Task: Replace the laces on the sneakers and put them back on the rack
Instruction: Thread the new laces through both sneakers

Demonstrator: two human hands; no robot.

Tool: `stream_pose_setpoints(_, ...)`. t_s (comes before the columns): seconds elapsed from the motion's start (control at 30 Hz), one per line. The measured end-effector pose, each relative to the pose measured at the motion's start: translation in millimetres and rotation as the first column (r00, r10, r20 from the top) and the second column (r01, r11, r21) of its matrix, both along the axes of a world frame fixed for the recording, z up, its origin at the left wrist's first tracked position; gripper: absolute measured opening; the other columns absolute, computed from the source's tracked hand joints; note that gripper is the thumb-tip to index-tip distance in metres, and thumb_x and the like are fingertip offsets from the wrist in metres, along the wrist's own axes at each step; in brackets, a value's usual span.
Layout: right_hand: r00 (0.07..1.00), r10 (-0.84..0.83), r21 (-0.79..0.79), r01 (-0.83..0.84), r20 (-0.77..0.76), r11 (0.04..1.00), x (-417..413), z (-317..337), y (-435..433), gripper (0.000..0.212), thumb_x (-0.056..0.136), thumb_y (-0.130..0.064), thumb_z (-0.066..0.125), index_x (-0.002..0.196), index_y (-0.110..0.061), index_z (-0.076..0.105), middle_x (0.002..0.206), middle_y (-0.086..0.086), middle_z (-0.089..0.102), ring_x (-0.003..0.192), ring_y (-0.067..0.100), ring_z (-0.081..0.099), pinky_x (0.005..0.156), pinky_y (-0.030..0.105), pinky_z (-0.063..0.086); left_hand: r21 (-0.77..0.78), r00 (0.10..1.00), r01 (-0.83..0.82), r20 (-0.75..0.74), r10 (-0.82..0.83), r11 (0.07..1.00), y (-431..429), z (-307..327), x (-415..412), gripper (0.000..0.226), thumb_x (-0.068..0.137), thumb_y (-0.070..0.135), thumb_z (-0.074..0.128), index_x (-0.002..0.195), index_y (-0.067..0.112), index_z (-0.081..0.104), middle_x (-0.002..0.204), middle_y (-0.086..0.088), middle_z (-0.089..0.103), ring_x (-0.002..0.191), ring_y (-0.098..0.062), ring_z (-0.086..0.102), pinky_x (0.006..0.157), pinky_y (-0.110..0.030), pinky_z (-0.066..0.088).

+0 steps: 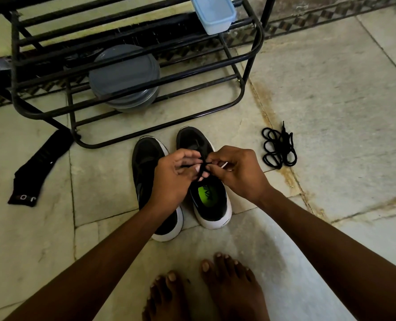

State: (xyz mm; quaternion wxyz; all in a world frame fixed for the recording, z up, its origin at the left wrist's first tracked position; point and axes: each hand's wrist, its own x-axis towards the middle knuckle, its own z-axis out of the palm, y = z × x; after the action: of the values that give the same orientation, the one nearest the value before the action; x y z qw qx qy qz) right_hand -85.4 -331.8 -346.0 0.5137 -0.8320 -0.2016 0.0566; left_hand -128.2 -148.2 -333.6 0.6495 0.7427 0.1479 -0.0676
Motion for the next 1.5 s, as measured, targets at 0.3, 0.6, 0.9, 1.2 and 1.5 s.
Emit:
stream_pose_setpoints(0.3,1.0,0.003,-0.042,-0.003,0.004,0.999,-2,-3,-7,0.012,0.084,-0.006,0.079,0.095,-0.011,0.078,0.092,-0.002,0.075,0.078,0.009,0.071,0.067,0.03,0.06,0.234,0.992,-0.042,0.129,0.012,0.971,6,-3,-9,0.016,0.09,-0.003,0.072,0.097,0.01,0.079,0.088,0.0,0.078,0.082,-0.013,0.074,0.076,-0.023,0.059)
stream_pose_setpoints(0.6,0.997,-0.015,-0.07,0.01,-0.081,0.997,-2,0,-33,0.011,0.082,-0.005,0.083,0.089,-0.013,0.078,0.079,-0.006,0.074,0.07,0.011,0.072,0.065,0.031,0.06,0.451,0.986,-0.069,0.164,-0.006,0.89,20,-4,-27,0.014,0.09,-0.002,0.072,0.093,0.01,0.079,0.089,0.001,0.074,0.077,-0.009,0.073,0.072,-0.033,0.064)
stream_pose_setpoints(0.9,0.987,0.122,-0.268,-0.09,0.108,0.959,11,12,-43,0.016,0.074,-0.003,0.085,0.086,-0.01,0.077,0.075,0.0,0.074,0.065,0.012,0.069,0.063,0.027,0.058,0.678,0.965,-0.021,0.206,-0.163,0.735,32,0,-32,0.013,0.085,0.001,0.077,0.092,0.012,0.08,0.087,0.004,0.072,0.075,0.003,0.063,0.075,-0.004,0.046)
stream_pose_setpoints(1.2,0.951,0.239,-0.411,-0.141,0.197,0.9,17,12,-45,0.015,0.07,0.0,0.077,0.079,-0.01,0.071,0.072,0.002,0.064,0.057,0.019,0.062,0.054,0.034,0.054,0.648,0.975,-0.024,0.184,-0.126,0.761,32,0,-29,0.013,0.086,0.001,0.077,0.091,0.013,0.08,0.087,0.001,0.073,0.077,0.004,0.065,0.073,-0.001,0.045)
stream_pose_setpoints(1.5,0.948,0.257,-0.44,-0.153,0.186,0.885,21,11,-47,0.015,0.069,-0.002,0.081,0.077,-0.013,0.073,0.069,0.0,0.065,0.056,0.016,0.062,0.055,0.028,0.052,0.658,0.973,-0.017,0.183,-0.138,0.753,35,-5,-29,0.014,0.086,-0.001,0.076,0.091,0.011,0.079,0.086,0.004,0.071,0.075,0.007,0.062,0.074,-0.002,0.045)
